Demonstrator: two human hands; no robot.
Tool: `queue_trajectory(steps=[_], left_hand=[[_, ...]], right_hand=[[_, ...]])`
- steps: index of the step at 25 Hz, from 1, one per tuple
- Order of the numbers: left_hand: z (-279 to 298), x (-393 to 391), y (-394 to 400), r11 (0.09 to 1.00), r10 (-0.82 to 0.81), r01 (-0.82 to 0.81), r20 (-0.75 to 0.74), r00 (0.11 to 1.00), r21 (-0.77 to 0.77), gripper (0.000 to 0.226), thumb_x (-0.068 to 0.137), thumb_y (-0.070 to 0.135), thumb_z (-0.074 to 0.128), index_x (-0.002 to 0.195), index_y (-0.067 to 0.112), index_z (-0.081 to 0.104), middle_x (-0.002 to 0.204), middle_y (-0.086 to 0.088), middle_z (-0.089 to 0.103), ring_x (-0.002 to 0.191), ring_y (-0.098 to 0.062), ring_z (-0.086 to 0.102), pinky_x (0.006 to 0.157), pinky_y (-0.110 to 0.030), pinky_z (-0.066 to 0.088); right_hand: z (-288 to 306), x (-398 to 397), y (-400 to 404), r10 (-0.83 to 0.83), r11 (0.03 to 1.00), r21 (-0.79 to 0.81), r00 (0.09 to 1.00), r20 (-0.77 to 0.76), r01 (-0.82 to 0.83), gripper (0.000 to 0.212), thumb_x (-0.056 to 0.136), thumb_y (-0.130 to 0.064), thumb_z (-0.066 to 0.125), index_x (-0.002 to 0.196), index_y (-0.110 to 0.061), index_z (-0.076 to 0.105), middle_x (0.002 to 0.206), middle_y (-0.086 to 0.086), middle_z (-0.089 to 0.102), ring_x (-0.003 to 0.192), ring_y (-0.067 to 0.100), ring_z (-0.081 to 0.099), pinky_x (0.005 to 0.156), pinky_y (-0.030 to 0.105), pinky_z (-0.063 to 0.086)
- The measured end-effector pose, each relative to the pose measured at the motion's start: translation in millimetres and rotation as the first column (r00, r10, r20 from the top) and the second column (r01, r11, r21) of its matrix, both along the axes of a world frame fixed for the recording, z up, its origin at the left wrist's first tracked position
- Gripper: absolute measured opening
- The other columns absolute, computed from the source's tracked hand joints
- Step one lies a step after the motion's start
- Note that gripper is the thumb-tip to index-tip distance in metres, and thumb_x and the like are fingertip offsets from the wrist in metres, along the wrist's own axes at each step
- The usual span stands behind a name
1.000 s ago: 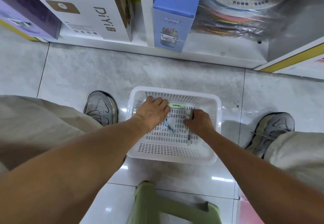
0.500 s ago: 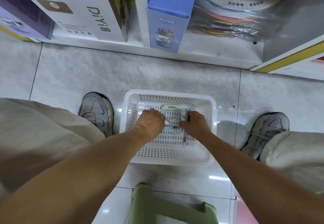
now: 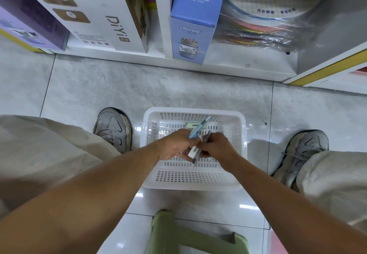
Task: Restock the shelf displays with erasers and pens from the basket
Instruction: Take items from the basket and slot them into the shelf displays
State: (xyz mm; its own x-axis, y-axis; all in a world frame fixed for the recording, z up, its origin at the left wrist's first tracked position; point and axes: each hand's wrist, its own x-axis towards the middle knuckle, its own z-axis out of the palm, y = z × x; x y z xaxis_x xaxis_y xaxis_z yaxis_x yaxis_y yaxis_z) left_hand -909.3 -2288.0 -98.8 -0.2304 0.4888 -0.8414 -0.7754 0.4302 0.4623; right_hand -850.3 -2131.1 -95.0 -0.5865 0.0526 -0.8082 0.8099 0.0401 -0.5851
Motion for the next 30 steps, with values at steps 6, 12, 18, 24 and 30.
queue_trajectory(steps=[6, 12, 18, 24, 30], left_hand=[[-5, -5, -22, 0.978, -0.154, 0.117, -0.220, 0.963, -0.170, 0.019, 0.098, 0.031, 0.056, 0.109, 0.016, 0.064, 0.087, -0.008, 0.073, 0.069, -0.015, 0.061, 0.058, -0.028, 0.050], [-5, -5, -30, 0.981, -0.105, 0.067, -0.203, 0.974, -0.183, 0.020, 0.100, 0.027, 0.053, 0.112, 0.012, 0.058, 0.089, -0.013, 0.067, 0.070, -0.021, 0.066, 0.059, -0.030, 0.058], [4, -10, -26, 0.970, -0.212, 0.171, -0.253, 0.944, -0.174, 0.035, 0.082, 0.035, 0.078, 0.099, 0.010, 0.062, 0.074, -0.009, 0.064, 0.054, -0.015, 0.055, 0.048, -0.025, 0.048], [57, -26, -14, 0.998, -0.058, 0.055, -0.344, 0.937, -0.019, 0.029, 0.082, 0.021, 0.080, 0.088, 0.005, 0.055, 0.052, -0.003, 0.050, 0.041, -0.013, 0.043, 0.041, -0.024, 0.038], [161, -60, 24, 0.971, 0.124, -0.013, -0.455, 0.882, 0.240, 0.019, 0.086, 0.017, 0.074, 0.089, 0.004, 0.060, 0.051, -0.001, 0.043, 0.042, -0.010, 0.036, 0.040, -0.022, 0.028]], right_hand=[[-7, -12, -6, 0.451, 0.835, 0.378, 0.891, -0.052, -0.400, 0.007, 0.087, -0.011, 0.060, 0.087, -0.014, 0.067, 0.065, -0.003, 0.065, 0.057, 0.015, 0.064, 0.050, 0.020, 0.046], [-26, -29, -8, 0.867, 0.037, 0.832, 0.433, 0.249, -0.553, 0.060, 0.096, -0.016, 0.053, 0.151, -0.015, 0.029, 0.100, 0.006, 0.065, 0.081, 0.025, 0.066, 0.058, 0.032, 0.041], [-24, -39, -8, 0.807, 0.375, 0.601, 0.567, 0.162, -0.706, 0.006, 0.091, -0.017, 0.062, 0.087, -0.013, 0.059, 0.081, 0.003, 0.064, 0.069, 0.017, 0.063, 0.055, 0.021, 0.041], [58, -41, 41, 0.460, 0.886, -0.093, 0.885, 0.068, -0.454, 0.025, 0.083, -0.017, 0.077, 0.082, 0.007, 0.070, 0.068, 0.014, 0.064, 0.054, 0.015, 0.049, 0.049, 0.024, 0.038], [180, -60, 49, 0.233, 0.950, -0.151, 0.943, -0.239, -0.273, 0.012, 0.090, -0.012, 0.072, 0.090, 0.000, 0.067, 0.064, 0.010, 0.055, 0.047, 0.012, 0.036, 0.041, 0.019, 0.031]])
